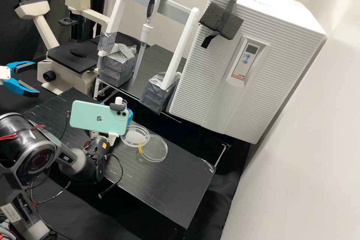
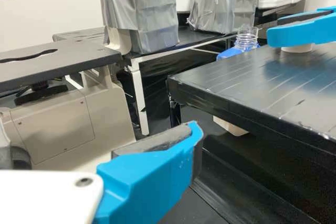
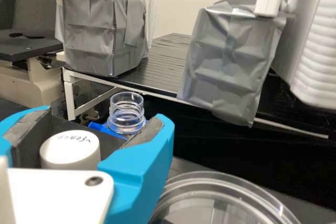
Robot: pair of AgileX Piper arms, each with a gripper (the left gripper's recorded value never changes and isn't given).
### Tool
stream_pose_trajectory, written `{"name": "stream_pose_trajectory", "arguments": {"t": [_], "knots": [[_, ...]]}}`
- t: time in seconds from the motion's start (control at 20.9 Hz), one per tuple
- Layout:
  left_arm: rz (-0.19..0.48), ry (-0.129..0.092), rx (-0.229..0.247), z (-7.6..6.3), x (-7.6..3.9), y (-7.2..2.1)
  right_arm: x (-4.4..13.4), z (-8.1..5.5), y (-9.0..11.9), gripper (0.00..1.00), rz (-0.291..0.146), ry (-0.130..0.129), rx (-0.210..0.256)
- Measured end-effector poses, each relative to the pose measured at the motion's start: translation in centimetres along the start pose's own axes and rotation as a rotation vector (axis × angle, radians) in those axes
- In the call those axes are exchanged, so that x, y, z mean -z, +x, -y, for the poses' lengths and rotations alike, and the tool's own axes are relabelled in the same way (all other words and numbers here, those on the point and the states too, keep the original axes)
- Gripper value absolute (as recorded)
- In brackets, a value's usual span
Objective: Close the bottle
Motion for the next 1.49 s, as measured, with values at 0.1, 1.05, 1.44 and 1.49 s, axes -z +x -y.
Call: {"name": "stream_pose_trajectory", "arguments": {"t": [0.1, 1.05, 1.44, 1.49], "knots": [[0.000, 0.000, 0.000, 0.0, 0.0, 0.00, 0.0, 0.1, -0.1, 1.00, 0.005, -0.013, 0.000], [0.000, 0.000, 0.000, 0.0, 0.0, 0.00, 1.1, 0.3, -0.3, 1.00, -0.055, -0.034, -0.026], [0.006, 0.000, 0.000, 0.0, -0.1, 0.13, 1.1, 1.0, 0.1, 1.00, -0.063, -0.018, 0.009], [0.006, 0.000, 0.000, 0.0, -0.1, 0.13, 1.1, 1.1, 0.1, 1.00, -0.062, -0.017, 0.015]]}}
